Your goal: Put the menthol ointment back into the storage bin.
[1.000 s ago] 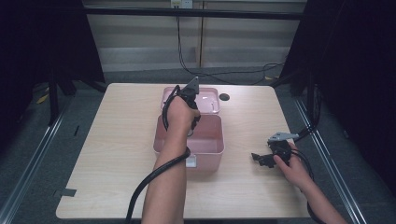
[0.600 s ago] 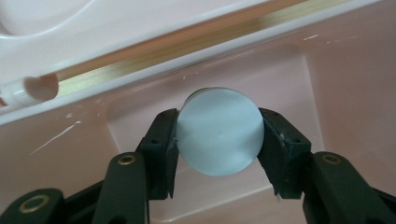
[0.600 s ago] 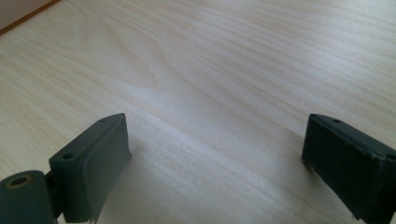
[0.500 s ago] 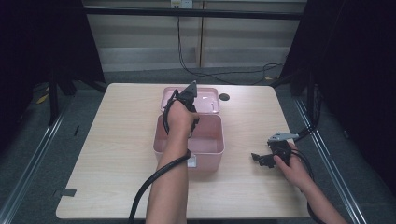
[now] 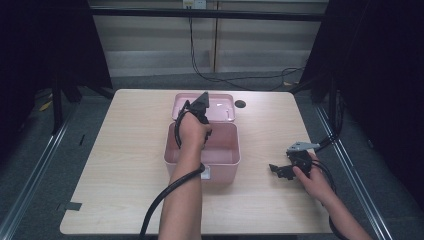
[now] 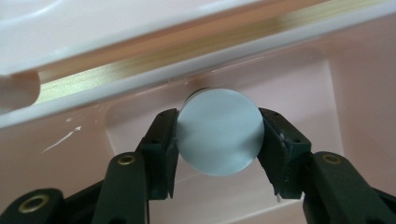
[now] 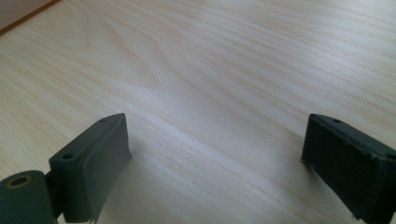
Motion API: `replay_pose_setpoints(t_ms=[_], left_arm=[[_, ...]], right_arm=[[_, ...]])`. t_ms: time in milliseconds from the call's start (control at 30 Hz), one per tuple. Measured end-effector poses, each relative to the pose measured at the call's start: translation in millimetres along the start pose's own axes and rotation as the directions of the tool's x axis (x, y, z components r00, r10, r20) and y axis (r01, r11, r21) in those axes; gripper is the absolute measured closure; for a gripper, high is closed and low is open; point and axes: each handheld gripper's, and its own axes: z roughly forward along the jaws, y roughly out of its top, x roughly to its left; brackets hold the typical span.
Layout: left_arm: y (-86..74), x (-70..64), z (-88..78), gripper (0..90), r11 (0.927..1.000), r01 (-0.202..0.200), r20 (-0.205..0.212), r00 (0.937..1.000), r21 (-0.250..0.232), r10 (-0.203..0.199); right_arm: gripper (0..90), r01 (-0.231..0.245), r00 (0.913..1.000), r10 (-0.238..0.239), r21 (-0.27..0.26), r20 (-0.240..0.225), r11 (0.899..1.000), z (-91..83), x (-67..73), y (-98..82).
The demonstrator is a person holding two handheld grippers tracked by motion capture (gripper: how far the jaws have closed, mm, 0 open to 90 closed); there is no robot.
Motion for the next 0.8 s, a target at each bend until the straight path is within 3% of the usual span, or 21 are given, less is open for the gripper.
replay_pose_setpoints(t_ms=[800], left_arm=[[-1.5,-2.0,16.9,50.7,0.9997,-0.003,-0.013,0.9999,-0.023,0.003]], right_arm=[[7.0,0.000,1.0000,0.000,0.000,0.000,1.000,0.0,0.1,-0.1]])
